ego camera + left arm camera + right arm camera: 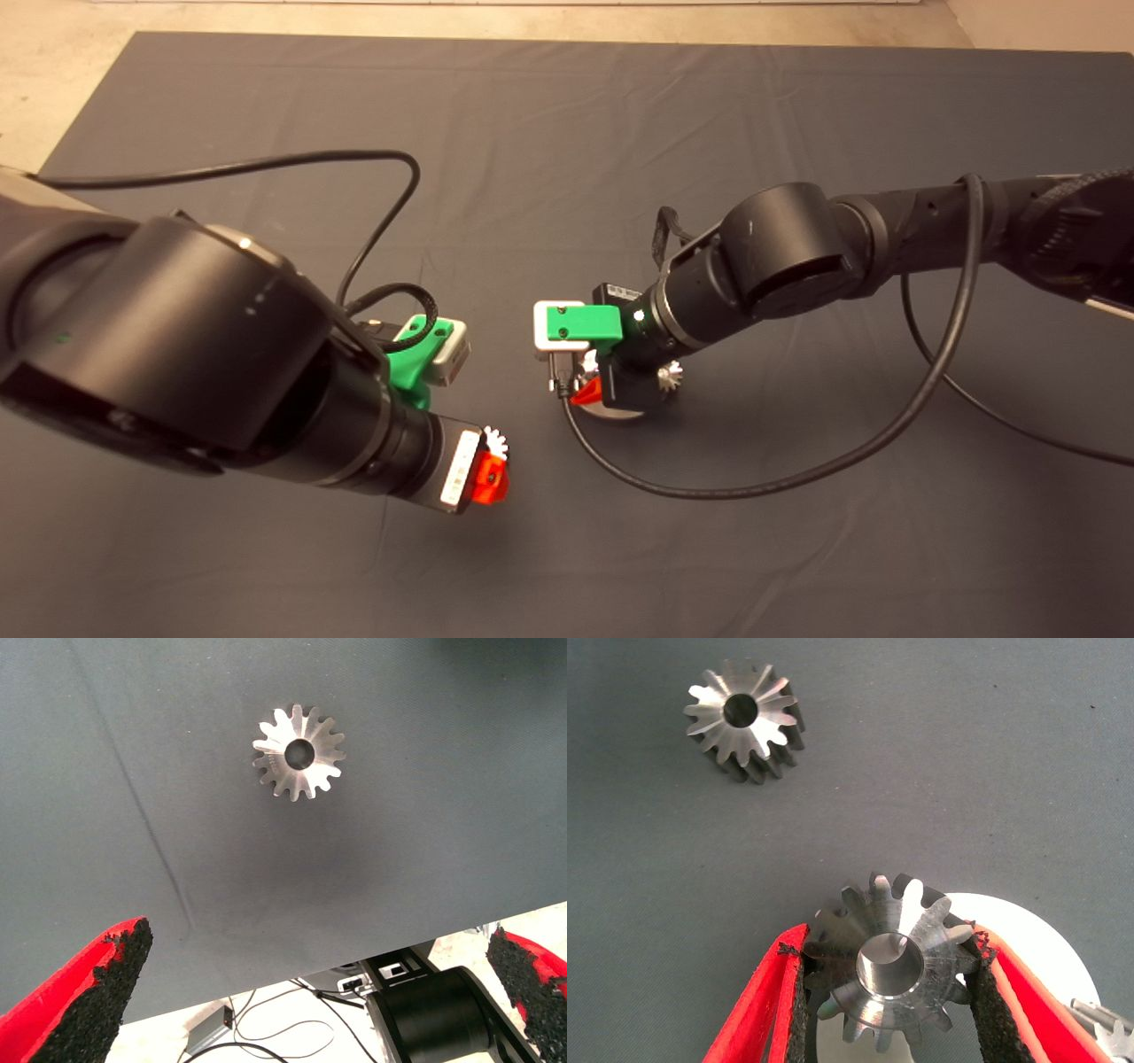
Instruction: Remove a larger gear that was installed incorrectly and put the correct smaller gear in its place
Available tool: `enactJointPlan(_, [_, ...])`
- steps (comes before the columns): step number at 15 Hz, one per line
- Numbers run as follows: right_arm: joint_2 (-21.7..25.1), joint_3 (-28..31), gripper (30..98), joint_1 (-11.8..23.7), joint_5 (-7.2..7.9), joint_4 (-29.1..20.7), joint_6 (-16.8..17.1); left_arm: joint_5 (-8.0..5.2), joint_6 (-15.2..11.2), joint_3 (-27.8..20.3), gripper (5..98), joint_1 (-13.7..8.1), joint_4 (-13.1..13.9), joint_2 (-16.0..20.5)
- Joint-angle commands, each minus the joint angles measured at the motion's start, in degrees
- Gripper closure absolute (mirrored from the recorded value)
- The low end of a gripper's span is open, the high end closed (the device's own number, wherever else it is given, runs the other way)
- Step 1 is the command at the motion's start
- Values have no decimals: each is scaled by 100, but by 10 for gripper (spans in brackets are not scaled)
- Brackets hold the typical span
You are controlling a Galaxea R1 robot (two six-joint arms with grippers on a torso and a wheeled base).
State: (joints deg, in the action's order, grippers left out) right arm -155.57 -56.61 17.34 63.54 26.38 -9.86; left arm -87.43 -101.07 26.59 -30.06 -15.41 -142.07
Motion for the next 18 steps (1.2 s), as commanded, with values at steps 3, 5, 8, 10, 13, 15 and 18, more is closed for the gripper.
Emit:
enactJointPlan(3, [-180, -269, 890, 104, 44, 201, 203, -757, 17, -85, 58, -70, 73, -10])
enactJointPlan(5, [-233, -358, 890, 95, 133, 201, 248, -757, 19, -84, 58, -70, 73, -19])
enactJointPlan(8, [-242, -410, 890, 95, 141, 306, 301, -757, 26, -85, 58, -70, 73, -19])
enactJointPlan(10, [-251, -402, 890, 60, 220, 306, 309, -757, 26, -76, 58, -70, 73, -19])
enactJointPlan(13, [-242, -402, 890, -18, 273, 316, 327, -757, 26, -76, 58, -70, 73, -19])
enactJointPlan(15, [-233, -402, 890, -28, 273, 324, 327, -757, 26, -85, 58, -70, 73, -19])
enactJointPlan(18, [-233, -401, 890, -72, 301, 324, 327, -757, 26, -85, 58, -70, 73, -19])
